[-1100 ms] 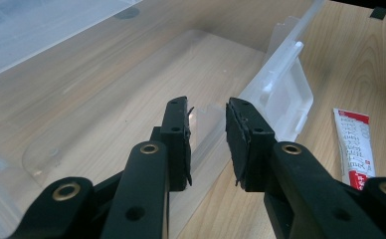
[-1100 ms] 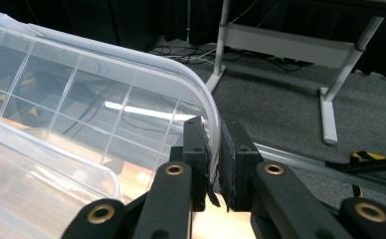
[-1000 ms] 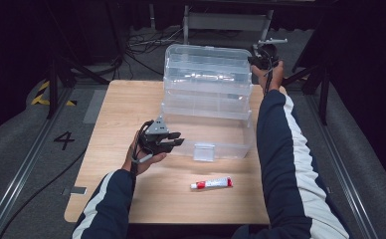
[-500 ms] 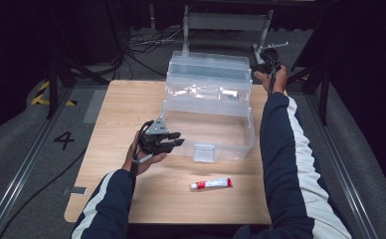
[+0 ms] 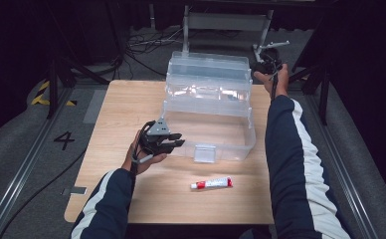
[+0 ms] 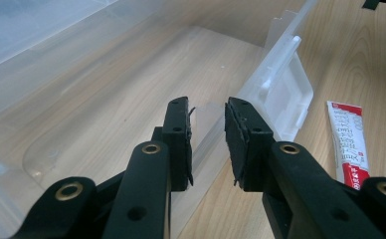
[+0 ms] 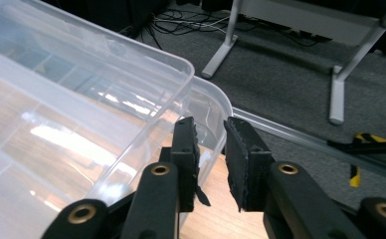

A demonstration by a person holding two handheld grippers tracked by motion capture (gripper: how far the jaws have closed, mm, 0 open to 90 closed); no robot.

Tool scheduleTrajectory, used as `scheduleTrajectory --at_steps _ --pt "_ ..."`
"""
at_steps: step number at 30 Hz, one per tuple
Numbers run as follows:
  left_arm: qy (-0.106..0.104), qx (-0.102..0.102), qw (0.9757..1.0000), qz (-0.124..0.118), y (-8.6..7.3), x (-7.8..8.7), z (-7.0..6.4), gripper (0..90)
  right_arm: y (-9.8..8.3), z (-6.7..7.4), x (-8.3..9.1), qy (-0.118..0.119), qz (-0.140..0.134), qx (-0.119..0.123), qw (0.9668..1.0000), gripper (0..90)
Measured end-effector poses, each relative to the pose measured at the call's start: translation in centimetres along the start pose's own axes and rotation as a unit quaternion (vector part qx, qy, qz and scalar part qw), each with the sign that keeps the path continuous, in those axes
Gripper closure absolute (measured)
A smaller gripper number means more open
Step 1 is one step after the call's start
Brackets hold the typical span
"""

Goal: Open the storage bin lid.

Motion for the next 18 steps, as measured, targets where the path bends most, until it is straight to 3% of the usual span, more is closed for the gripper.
scheduleTrajectory --at_steps 7,13,14,16,18 --pt "-0.007 -0.004 0.9999 0.006 0.2 0.0 -0.2 73.3 0.1 0.6 1.8 0.012 -0.02 0.005 0.9997 71.6" --pt "-0.008 -0.007 0.9999 0.008 0.2 0.0 -0.2 73.4 -0.5 1.1 3.6 0.015 -0.022 0.025 0.9993 69.0" --pt "-0.009 -0.007 0.9999 0.008 0.2 -0.1 -0.2 73.6 -0.7 1.1 4.8 0.016 -0.032 0.026 0.999 67.7" --pt "-0.01 -0.01 0.9998 0.012 0.3 -0.1 -0.2 73.6 -0.7 1.1 5.2 0.019 -0.035 0.024 0.9989 67.3" --pt "-0.007 -0.012 0.9998 0.013 0.4 0.1 -0.3 74.1 -0.9 1.2 6.1 0.036 -0.036 0.024 0.9984 64.3"
Point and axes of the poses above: each handheld gripper's, and its own axes: x roughly backward along the jaws, y roughly out of its top, z roughly to its left, the point moved 3 cm from there along -x, roughly forward along the jaws, and after that the axes turned 1 degree about -x, right-handed, at the moved point
